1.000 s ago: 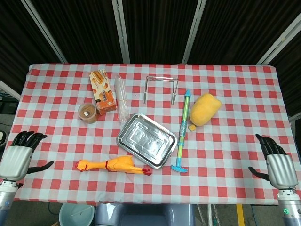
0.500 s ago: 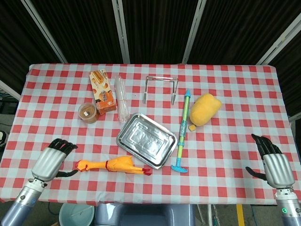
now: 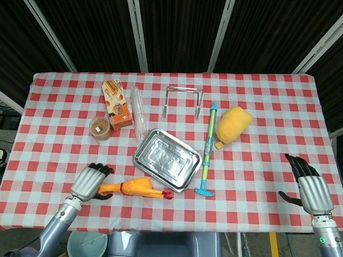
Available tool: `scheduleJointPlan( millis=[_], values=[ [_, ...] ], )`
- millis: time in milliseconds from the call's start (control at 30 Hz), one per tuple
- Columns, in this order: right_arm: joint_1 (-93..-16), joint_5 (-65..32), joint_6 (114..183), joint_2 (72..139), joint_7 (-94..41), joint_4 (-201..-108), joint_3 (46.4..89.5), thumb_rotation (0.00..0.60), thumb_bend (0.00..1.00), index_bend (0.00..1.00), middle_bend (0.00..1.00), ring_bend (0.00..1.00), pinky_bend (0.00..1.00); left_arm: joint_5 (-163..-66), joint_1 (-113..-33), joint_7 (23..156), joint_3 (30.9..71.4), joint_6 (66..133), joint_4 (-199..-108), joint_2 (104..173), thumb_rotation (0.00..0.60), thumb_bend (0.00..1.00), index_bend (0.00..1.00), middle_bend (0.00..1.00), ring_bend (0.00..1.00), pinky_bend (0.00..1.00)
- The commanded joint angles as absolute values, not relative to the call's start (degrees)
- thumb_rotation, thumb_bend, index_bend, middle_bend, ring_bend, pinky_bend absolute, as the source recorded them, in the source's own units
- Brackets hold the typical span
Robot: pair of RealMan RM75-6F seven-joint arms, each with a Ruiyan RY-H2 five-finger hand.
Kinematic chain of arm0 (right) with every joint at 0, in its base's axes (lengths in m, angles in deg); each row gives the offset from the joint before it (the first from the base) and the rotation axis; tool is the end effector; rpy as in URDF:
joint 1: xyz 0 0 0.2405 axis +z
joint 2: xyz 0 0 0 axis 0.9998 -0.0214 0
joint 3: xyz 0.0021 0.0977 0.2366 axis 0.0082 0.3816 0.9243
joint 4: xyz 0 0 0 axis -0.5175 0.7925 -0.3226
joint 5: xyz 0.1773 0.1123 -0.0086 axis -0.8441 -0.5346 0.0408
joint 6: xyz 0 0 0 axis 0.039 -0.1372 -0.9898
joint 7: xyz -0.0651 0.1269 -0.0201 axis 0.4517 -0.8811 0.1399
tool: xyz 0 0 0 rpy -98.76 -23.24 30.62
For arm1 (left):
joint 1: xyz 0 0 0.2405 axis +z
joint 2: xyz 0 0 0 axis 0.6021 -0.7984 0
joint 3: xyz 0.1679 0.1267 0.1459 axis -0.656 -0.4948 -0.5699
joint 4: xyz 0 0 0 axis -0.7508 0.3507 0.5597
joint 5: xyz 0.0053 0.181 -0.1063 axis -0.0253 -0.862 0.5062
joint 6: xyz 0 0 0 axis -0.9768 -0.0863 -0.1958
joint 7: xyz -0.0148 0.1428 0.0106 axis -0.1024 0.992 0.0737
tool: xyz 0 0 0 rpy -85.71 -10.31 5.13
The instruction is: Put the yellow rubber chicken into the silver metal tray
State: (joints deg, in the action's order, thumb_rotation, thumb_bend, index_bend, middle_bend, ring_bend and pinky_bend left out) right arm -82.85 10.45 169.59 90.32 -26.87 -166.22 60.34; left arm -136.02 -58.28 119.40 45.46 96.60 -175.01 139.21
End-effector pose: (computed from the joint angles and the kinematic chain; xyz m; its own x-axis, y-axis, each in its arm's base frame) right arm -0.3154 -0.1871 0.1437 0.4096 0.0026 0.9123 -0.9092 -0.0808 0.4085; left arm -0.2120 0.2298 -0.0053 0.6051 0.2405 0.7589 0.7701 -0.4188 -0.4813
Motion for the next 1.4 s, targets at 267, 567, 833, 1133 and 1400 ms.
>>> scheduleJointPlan(
  millis=[267, 567, 833, 1133, 1400],
  values=[
    [-83.2, 9.8, 169.9, 90.3, -27.1, -166.0, 60.5, 0.6, 0.15, 0.02, 0.16, 0.13, 0.27, -134.8, -61.9, 119.4, 45.0, 92.6, -172.5, 143.4, 0.6, 0.15, 0.32, 0.35, 0.29, 0.44],
    [-83.4, 9.4, 169.9, 90.4, -27.3, -165.7, 60.5, 0.6, 0.15, 0.02, 0.16, 0.13, 0.27, -133.8, -63.2, 120.7, 44.1, 92.1, -171.5, 145.0, 0.6, 0.22, 0.34, 0.38, 0.32, 0.47],
    [-83.5, 9.2, 169.8, 90.3, -27.6, -165.5, 60.6, 0.6, 0.15, 0.02, 0.16, 0.13, 0.27, -134.1, -63.3, 119.9, 43.8, 93.7, -171.1, 145.5, 0.6, 0.31, 0.4, 0.44, 0.37, 0.52],
    [-83.5, 9.1, 169.6, 89.9, -27.8, -165.9, 60.5, 0.6, 0.15, 0.02, 0.16, 0.13, 0.27, -137.0, -63.2, 117.6, 42.5, 96.1, -169.5, 146.7, 0.6, 0.49, 0.52, 0.56, 0.49, 0.62],
    [-82.6, 11.7, 169.3, 87.0, -30.3, -169.0, 60.0, 0.6, 0.15, 0.02, 0.16, 0.13, 0.27, -145.5, -64.1, 110.4, 42.1, 101.6, -170.0, 144.3, 0.6, 0.67, 0.59, 0.64, 0.57, 0.69]
  ],
)
